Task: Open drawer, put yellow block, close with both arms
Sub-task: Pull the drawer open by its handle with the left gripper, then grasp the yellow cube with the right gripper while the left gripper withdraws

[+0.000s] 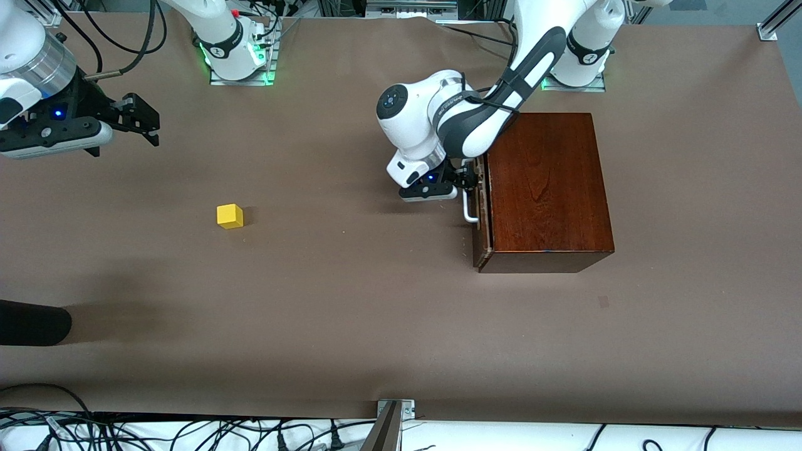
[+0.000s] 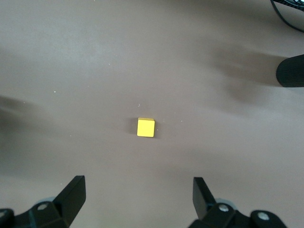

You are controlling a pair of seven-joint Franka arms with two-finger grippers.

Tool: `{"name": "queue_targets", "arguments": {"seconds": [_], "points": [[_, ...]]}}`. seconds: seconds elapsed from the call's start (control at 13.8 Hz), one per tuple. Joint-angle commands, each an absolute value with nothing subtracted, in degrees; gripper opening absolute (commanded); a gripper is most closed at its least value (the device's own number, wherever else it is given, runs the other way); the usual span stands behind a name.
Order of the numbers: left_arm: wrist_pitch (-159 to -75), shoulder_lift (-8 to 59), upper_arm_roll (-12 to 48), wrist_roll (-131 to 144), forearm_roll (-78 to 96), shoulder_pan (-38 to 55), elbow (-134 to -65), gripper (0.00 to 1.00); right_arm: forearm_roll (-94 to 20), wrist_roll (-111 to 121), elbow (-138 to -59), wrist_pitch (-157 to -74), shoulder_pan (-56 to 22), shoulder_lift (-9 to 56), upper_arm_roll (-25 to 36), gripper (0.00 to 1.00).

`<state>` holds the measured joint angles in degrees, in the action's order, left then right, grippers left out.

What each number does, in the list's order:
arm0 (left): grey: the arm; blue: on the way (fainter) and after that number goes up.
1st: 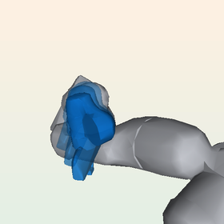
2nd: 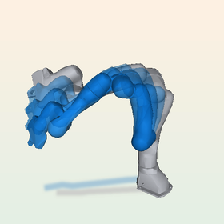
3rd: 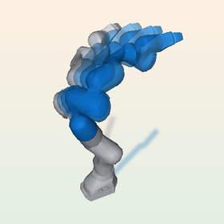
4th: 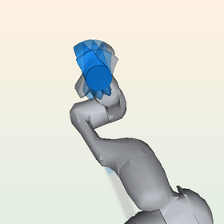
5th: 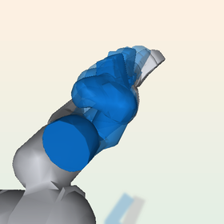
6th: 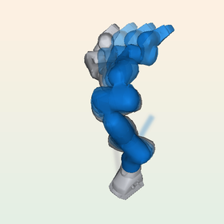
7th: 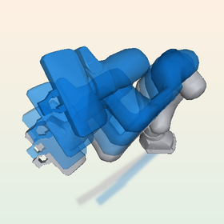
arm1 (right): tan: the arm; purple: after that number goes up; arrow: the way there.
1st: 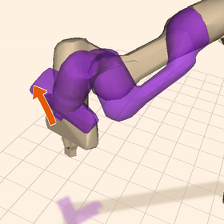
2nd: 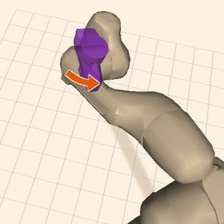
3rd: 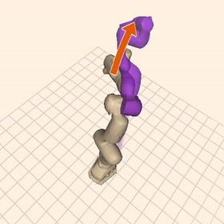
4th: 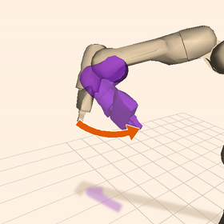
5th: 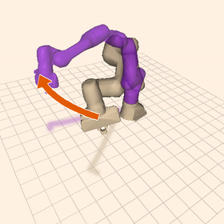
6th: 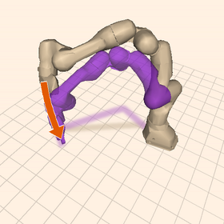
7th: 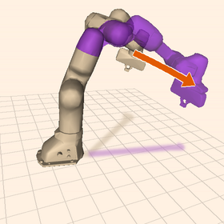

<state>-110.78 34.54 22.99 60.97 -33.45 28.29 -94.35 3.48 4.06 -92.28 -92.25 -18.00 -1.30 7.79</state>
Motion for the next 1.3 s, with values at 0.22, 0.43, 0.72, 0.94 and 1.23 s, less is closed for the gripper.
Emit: {"name": "queue_targets", "arguments": {"seconds": [0.22, 0.43, 0.72, 0.94, 1.23], "points": [[-117.49, 37.7, 22.94, 62.4, -29.18, 32.69, -87.72, 1.0, 3.25, 4.13, -91.58, -92.81, -17.67, -0.88, 7.73, 1.0], [-117.77, 38.5, 23.03, 63.37, -29.27, 33.22, -85.96, 1.0, 3.16, 4.57, -91.41, -94.74, -17.84, 1.05, 7.65, 1.0], [-116.9, 37.71, 23.03, 62.5, -27.6, 33.58, -84.11, 1.0, 0.03, 3.78, -91.23, -94.31, -17.23, 2.72, 8.0, 1.0], [-108.49, 32.98, 23.03, 62.23, -27.51, 33.14, -83.94, 1.0, -2.12, 3.79, -91.4, -94.22, -17.66, 4.92, 8.09, 1.0], [-103.72, 24.98, 23.03, 55.32, -19.37, 26.92, -83.94, 1.0, -0.7, 6.22, -91.32, -93.96, -16.61, 9.12, 8.35, 1.0]]}}
